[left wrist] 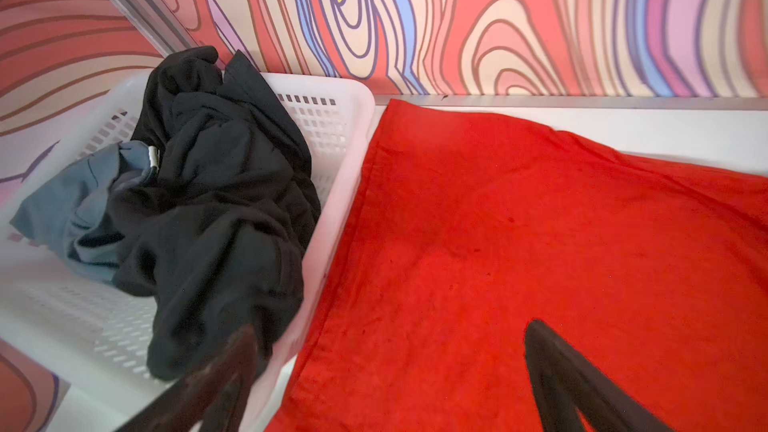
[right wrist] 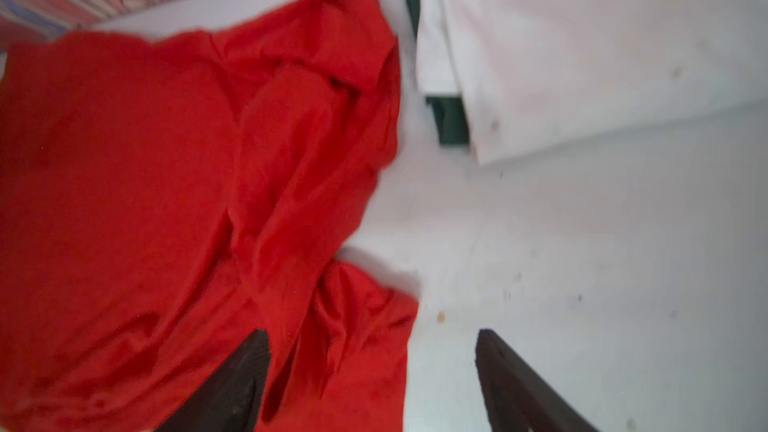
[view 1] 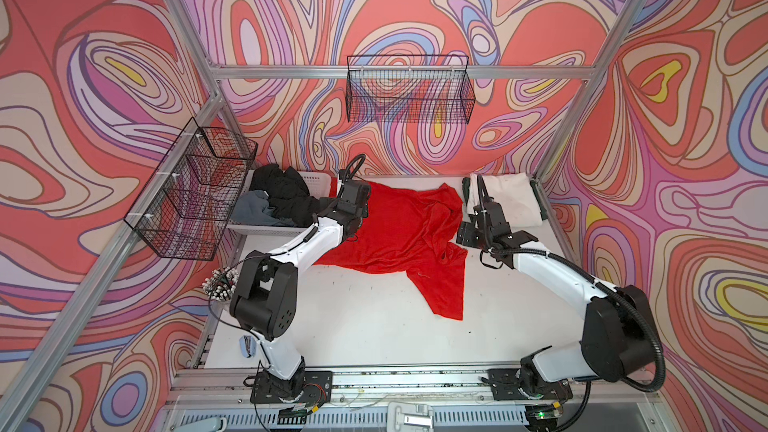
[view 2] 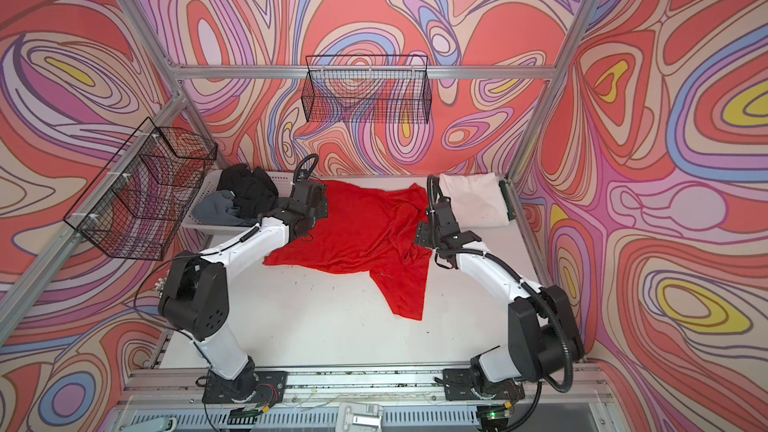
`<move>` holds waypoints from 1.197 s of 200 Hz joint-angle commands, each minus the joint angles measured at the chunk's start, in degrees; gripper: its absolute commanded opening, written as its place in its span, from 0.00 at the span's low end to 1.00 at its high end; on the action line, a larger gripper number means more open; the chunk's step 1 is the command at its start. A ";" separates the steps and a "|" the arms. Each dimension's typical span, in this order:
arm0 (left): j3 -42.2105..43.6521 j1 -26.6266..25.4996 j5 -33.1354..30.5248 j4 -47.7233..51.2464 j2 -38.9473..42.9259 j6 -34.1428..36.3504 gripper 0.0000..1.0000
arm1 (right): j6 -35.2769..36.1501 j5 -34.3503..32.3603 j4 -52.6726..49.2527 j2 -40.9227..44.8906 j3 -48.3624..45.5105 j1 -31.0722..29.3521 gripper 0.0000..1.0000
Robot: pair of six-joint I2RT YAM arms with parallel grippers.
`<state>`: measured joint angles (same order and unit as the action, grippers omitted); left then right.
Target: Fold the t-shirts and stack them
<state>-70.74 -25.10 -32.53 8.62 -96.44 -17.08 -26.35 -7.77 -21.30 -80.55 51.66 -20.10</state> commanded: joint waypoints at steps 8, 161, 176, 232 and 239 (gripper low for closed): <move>7.45 -2.39 1.03 0.39 8.23 -6.57 1.00 | -6.51 8.55 -1.79 5.65 -8.65 -1.65 0.79; 14.84 -2.26 5.32 12.79 17.76 -8.58 1.00 | -12.34 9.61 4.24 0.02 -22.29 -7.68 0.00; 14.93 -2.15 5.41 13.70 19.10 -8.19 1.00 | -13.15 8.52 -0.10 2.55 -21.94 -7.73 0.00; 14.76 -1.05 4.98 15.72 22.44 -6.43 1.00 | -18.57 5.67 -28.75 21.17 -16.75 -7.79 0.00; 14.67 -0.84 5.08 15.84 22.36 -6.34 1.00 | -19.27 5.86 -31.36 22.48 -16.18 -7.81 0.00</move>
<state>-56.45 -26.76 -27.42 21.80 -74.76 -23.99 -41.45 0.58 -36.18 -62.70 32.56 -27.57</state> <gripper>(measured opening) 0.999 0.047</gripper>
